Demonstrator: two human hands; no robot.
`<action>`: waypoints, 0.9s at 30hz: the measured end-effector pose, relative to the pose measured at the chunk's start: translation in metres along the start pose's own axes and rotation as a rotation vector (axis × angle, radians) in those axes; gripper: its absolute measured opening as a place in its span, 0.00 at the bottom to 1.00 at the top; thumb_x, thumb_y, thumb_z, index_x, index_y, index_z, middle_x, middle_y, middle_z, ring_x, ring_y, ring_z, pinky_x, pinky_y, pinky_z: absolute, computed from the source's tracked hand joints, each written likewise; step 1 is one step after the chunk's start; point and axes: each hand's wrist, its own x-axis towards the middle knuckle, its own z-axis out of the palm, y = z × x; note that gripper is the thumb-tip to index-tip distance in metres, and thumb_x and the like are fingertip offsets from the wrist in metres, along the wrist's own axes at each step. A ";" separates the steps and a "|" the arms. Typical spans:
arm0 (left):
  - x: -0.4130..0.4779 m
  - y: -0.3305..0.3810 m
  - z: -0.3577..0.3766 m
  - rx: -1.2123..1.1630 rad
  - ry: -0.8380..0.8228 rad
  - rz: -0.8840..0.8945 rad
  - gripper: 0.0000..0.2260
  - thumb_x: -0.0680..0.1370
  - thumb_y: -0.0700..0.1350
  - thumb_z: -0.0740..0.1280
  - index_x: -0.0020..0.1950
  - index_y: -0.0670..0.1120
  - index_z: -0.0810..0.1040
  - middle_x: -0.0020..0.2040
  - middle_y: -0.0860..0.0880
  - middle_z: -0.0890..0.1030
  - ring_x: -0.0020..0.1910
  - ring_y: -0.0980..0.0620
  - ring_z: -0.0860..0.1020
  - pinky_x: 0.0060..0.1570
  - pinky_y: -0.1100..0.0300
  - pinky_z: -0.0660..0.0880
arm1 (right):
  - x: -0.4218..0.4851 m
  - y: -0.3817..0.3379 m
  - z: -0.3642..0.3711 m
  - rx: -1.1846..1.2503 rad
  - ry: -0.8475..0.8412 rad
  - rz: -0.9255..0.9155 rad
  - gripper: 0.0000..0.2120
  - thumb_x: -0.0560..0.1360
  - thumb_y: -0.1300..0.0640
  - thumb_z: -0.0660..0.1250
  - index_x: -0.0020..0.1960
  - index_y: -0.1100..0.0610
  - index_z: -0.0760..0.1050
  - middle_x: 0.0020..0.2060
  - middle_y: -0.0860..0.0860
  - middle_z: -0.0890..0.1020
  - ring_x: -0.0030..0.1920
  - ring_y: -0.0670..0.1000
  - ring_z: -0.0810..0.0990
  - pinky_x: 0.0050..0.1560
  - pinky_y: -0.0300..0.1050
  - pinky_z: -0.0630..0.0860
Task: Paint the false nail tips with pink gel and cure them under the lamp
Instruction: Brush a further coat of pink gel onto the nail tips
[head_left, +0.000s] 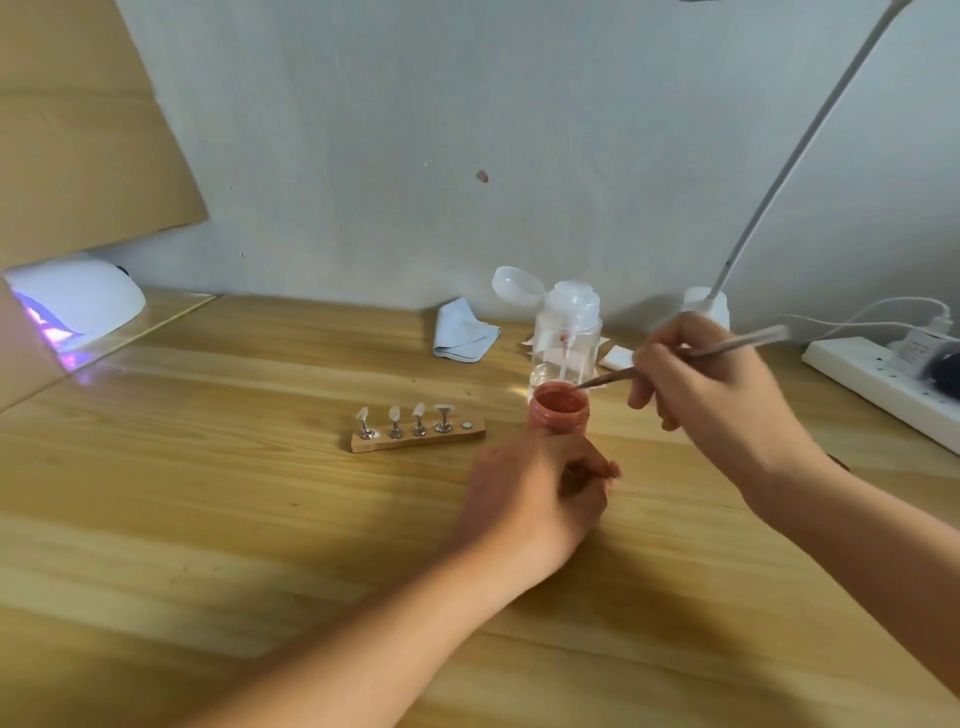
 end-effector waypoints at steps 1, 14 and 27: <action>0.000 0.000 0.000 0.003 0.009 -0.003 0.04 0.75 0.47 0.71 0.45 0.56 0.84 0.33 0.75 0.74 0.36 0.70 0.73 0.50 0.55 0.73 | -0.007 0.001 -0.005 0.125 0.015 0.011 0.04 0.77 0.59 0.62 0.45 0.56 0.75 0.34 0.52 0.85 0.32 0.46 0.77 0.37 0.45 0.76; 0.002 -0.006 0.003 0.012 -0.019 -0.055 0.03 0.74 0.51 0.74 0.46 0.58 0.86 0.37 0.61 0.76 0.36 0.70 0.72 0.35 0.73 0.62 | -0.065 0.044 -0.018 0.289 -0.040 0.059 0.05 0.74 0.68 0.64 0.40 0.65 0.70 0.32 0.57 0.84 0.32 0.47 0.77 0.35 0.35 0.74; 0.002 -0.007 0.003 -0.004 -0.037 -0.085 0.03 0.74 0.52 0.75 0.47 0.57 0.86 0.41 0.61 0.78 0.36 0.69 0.72 0.35 0.73 0.62 | -0.063 0.048 -0.018 0.291 -0.037 0.054 0.05 0.74 0.66 0.65 0.39 0.63 0.71 0.33 0.56 0.85 0.33 0.47 0.78 0.36 0.36 0.76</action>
